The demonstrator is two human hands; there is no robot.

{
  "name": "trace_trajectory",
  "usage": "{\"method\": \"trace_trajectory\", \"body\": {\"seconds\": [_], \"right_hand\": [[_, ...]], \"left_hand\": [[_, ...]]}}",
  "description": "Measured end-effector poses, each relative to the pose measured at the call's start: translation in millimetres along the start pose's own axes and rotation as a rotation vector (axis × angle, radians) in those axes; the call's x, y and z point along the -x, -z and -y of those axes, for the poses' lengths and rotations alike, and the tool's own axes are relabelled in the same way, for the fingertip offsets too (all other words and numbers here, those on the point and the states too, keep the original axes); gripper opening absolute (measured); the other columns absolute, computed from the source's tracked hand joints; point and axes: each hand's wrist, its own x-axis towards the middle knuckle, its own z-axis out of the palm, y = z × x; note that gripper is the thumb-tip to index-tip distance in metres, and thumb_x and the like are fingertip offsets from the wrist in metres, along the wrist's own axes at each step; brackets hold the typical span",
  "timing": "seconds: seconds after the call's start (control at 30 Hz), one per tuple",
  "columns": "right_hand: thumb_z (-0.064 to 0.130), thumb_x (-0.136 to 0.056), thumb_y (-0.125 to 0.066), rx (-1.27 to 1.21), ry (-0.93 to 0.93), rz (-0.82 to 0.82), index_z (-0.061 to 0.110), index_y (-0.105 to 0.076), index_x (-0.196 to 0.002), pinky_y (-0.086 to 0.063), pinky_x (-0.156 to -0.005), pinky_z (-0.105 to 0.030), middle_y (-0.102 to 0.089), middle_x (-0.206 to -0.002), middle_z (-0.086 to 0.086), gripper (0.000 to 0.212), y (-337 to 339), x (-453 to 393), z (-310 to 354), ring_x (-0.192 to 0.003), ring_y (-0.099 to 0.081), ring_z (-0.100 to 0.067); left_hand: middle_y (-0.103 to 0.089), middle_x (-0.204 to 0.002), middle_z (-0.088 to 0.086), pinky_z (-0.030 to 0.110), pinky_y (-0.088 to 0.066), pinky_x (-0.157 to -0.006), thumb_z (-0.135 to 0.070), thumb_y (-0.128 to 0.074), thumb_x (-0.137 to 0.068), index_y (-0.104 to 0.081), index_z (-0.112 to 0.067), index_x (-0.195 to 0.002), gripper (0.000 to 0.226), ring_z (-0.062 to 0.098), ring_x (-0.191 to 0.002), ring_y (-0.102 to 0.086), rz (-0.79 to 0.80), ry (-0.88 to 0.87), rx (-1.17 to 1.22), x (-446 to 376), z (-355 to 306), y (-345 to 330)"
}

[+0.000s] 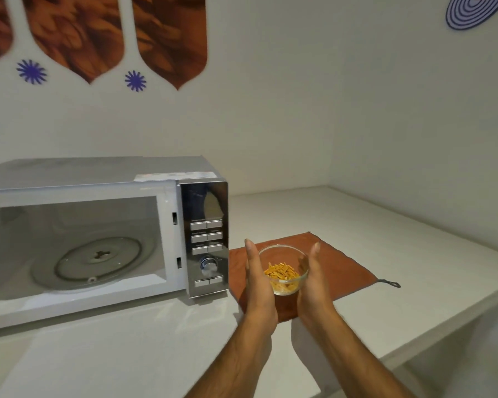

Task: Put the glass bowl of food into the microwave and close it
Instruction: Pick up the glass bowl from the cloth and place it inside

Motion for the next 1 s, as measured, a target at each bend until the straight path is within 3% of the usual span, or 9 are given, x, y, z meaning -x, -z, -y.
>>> {"method": "trace_trajectory", "body": {"seconds": [0.1,0.17,0.23,0.33,0.47,0.6,0.7,0.8,1.0], "right_hand": [[0.098,-0.049,-0.041,0.046,0.03,-0.001,0.027,-0.043,-0.149,-0.047,-0.106,-0.052,-0.055,-0.143,-0.002,0.123,-11,28,-8,-0.123,-0.059,-0.027],[0.093,-0.058,-0.04,0.06,0.043,0.005,0.025,-0.047,-0.146,-0.052,-0.099,-0.047,-0.063,-0.131,0.004,0.111,-20,44,-15,-0.114,-0.064,-0.021],[0.088,-0.063,-0.041,0.04,0.045,0.02,0.025,-0.052,-0.14,-0.056,-0.085,-0.041,-0.071,-0.11,0.012,0.1,-29,60,-21,-0.101,-0.069,-0.015],[0.086,-0.063,-0.042,0.037,0.016,0.052,0.024,-0.046,-0.146,-0.051,-0.1,-0.052,-0.064,-0.132,-0.002,0.104,-46,81,-31,-0.115,-0.065,-0.025],[0.084,-0.066,-0.045,0.013,0.016,0.109,0.021,-0.043,-0.148,-0.043,-0.11,-0.055,-0.057,-0.135,-0.001,0.104,-69,104,-45,-0.124,-0.06,-0.028],[0.086,-0.066,-0.047,0.019,0.003,0.181,0.022,-0.046,-0.146,-0.04,-0.113,-0.055,-0.055,-0.146,-0.009,0.103,-96,124,-61,-0.131,-0.056,-0.031],[0.082,-0.069,-0.048,0.003,-0.007,0.196,0.024,-0.04,-0.151,-0.039,-0.114,-0.054,-0.046,-0.154,-0.005,0.101,-116,134,-69,-0.134,-0.053,-0.028],[0.077,-0.072,-0.05,-0.051,-0.028,0.206,0.024,-0.04,-0.151,-0.046,-0.108,-0.051,-0.049,-0.152,-0.003,0.095,-139,138,-75,-0.127,-0.057,-0.026],[0.089,-0.057,-0.048,0.007,-0.091,0.284,0.027,-0.041,-0.149,-0.047,-0.107,-0.053,-0.06,-0.13,0.003,0.11,-182,132,-85,-0.117,-0.063,-0.023]], "left_hand": [[-0.066,-0.127,-0.002,0.042,-0.056,-0.092,-0.099,-0.049,-0.048,-0.051,-0.038,-0.134,0.106,0.018,-0.11,-0.068,0.056,0.001,-0.016,26,-18,16],[-0.06,-0.136,0.002,0.049,-0.046,-0.105,-0.099,-0.047,-0.05,-0.047,-0.037,-0.14,0.109,0.024,-0.121,-0.06,0.07,-0.014,-0.009,42,-28,31],[-0.066,-0.127,0.001,0.046,-0.051,-0.099,-0.099,-0.045,-0.051,-0.052,-0.033,-0.135,0.106,0.023,-0.113,-0.065,0.072,-0.03,-0.005,52,-37,47],[-0.069,-0.114,-0.006,0.038,-0.056,-0.085,-0.096,-0.041,-0.053,-0.053,-0.035,-0.129,0.098,0.017,-0.102,-0.068,0.056,-0.057,-0.032,64,-50,72],[-0.06,-0.135,0.001,0.038,-0.052,-0.087,-0.095,-0.038,-0.055,-0.045,-0.034,-0.142,0.107,0.022,-0.112,-0.063,0.047,-0.083,-0.039,74,-62,103],[-0.049,-0.125,-0.013,0.025,-0.045,-0.071,-0.089,-0.035,-0.063,-0.042,-0.037,-0.143,0.096,0.001,-0.089,-0.057,-0.035,-0.152,-0.058,79,-81,134],[-0.047,-0.13,-0.014,0.034,-0.04,-0.09,-0.091,-0.037,-0.06,-0.041,-0.036,-0.144,0.1,0.013,-0.11,-0.052,-0.049,-0.168,-0.057,76,-93,154],[-0.047,-0.13,-0.013,0.035,-0.04,-0.091,-0.089,-0.04,-0.063,-0.041,-0.035,-0.145,0.098,0.012,-0.111,-0.052,-0.073,-0.185,-0.038,70,-106,172],[-0.064,-0.081,-0.023,0.012,-0.049,-0.042,-0.056,-0.044,-0.093,-0.051,-0.032,-0.118,0.036,-0.011,-0.056,-0.065,-0.143,-0.19,0.027,42,-131,199]]}}
